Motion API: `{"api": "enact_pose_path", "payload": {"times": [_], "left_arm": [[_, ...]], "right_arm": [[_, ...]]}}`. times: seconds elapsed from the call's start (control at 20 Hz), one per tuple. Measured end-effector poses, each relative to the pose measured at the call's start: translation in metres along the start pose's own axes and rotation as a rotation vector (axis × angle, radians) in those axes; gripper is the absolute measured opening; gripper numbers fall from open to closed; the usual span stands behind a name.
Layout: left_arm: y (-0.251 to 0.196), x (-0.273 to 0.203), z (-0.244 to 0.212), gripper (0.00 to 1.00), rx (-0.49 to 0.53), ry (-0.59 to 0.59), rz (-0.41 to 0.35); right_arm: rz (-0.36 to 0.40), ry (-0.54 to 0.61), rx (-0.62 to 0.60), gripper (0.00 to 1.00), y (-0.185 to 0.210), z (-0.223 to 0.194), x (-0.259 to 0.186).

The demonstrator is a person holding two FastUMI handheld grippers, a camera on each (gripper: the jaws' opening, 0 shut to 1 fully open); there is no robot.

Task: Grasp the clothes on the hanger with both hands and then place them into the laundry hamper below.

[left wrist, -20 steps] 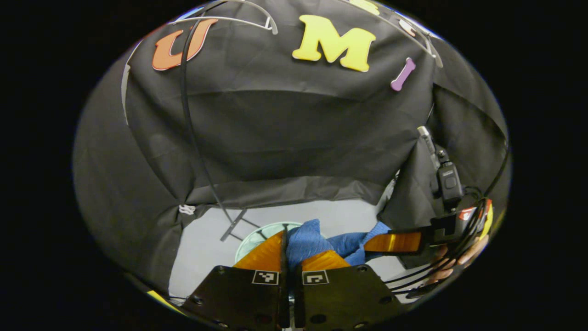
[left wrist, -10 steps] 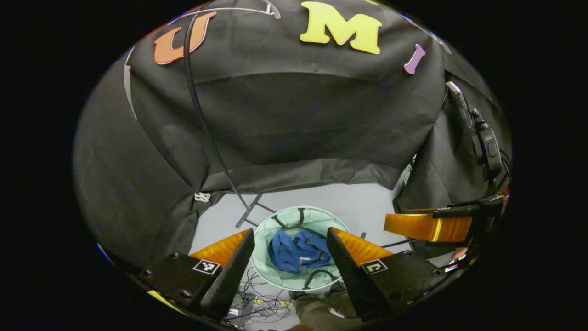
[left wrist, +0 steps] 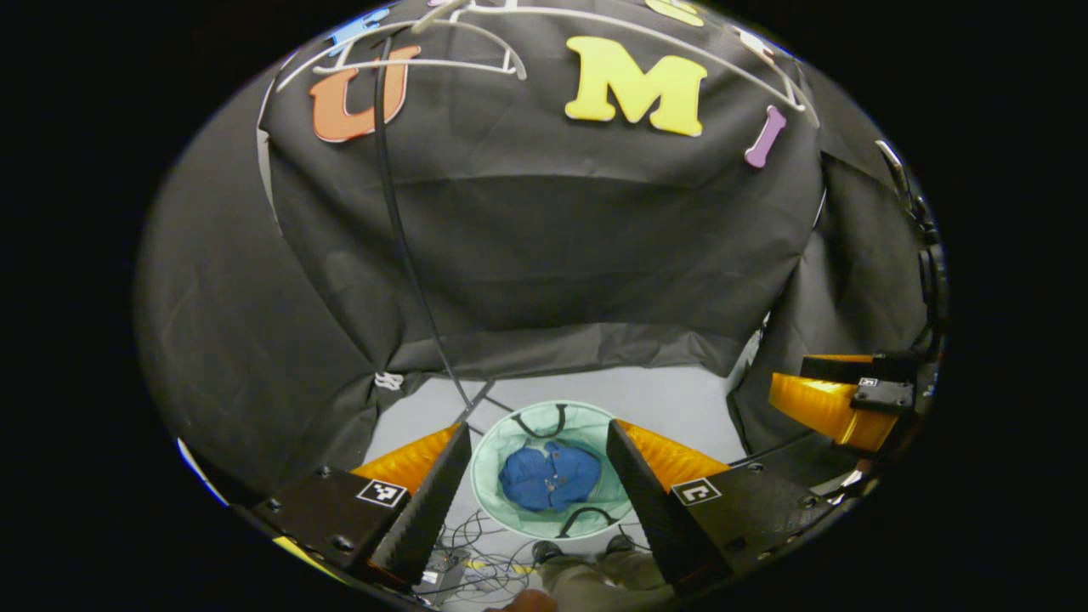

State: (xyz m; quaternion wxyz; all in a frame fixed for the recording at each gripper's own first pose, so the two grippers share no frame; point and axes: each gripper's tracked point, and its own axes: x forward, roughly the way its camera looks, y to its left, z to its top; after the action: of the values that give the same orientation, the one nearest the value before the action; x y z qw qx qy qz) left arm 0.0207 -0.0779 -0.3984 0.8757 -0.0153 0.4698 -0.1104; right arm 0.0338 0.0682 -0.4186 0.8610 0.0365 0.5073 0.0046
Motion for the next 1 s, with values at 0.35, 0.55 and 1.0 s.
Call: {"api": "enact_pose_path", "payload": {"times": [0.35,0.55,1.0], "left_arm": [[0.005,-0.088,0.089,0.97,-0.009,-0.303,0.037],[0.008,-0.148,0.135,0.97,-0.003,-0.475,0.070],[0.008,-0.283,0.222,1.00,0.031,-0.853,0.095]], "right_arm": [[-0.015,-0.312,-0.070,0.81,-0.003,0.059,-0.096],[-0.037,-0.498,-0.077,0.81,-0.006,0.103,-0.172],[-0.033,-0.875,-0.122,1.00,-0.007,0.192,-0.311]]}}
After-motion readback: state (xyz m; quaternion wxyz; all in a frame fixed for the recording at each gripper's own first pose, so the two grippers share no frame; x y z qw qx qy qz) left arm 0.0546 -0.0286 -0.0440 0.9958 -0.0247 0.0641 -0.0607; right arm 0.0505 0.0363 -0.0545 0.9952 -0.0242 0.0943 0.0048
